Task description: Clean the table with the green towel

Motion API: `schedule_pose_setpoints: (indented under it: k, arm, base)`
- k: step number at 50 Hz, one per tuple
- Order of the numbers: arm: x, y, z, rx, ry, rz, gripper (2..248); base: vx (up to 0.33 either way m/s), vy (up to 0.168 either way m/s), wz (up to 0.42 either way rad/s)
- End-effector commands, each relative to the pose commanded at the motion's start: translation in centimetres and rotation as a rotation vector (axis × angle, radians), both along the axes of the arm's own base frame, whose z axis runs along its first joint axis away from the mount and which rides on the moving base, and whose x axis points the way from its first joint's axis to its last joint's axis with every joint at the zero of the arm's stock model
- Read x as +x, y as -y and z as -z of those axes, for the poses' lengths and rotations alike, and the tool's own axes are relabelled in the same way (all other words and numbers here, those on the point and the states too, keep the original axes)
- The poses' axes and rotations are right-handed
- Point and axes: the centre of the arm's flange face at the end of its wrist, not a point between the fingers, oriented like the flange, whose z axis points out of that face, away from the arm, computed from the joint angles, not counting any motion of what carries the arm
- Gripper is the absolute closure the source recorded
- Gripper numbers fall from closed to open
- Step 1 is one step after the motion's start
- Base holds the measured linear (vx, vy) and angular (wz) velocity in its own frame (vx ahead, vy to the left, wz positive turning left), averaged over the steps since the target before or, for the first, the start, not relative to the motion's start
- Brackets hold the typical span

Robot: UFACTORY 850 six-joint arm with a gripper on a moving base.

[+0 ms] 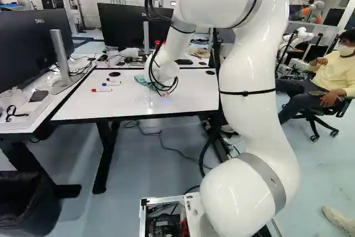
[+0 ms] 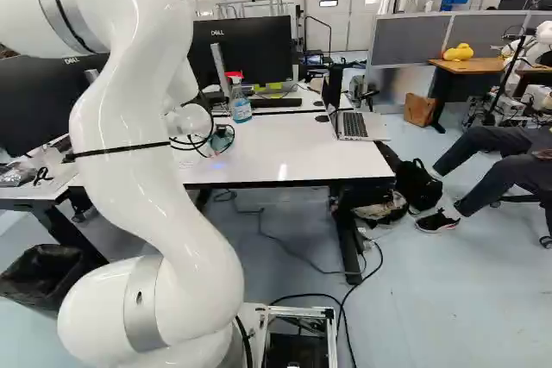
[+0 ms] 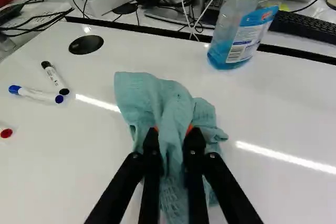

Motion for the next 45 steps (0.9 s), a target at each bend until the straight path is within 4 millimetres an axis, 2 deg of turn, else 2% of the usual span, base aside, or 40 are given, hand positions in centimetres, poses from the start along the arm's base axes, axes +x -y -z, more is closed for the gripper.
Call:
schedule_pose_setpoints:
  k: [24,34,45]
  arm:
    - [-0.2,-3.9,0.1,0.003,0.008,-0.062,199]
    - [-1.5,-4.8,0.0,0.001,0.002,-0.084,199]
    - [-3.5,-4.6,-0.2,-0.004,-0.010,-0.095,199]
  base:
    - [0.000,0.000,0.000]
    - [0.000,0.000,0.000]
    - [0.000,0.000,0.000]
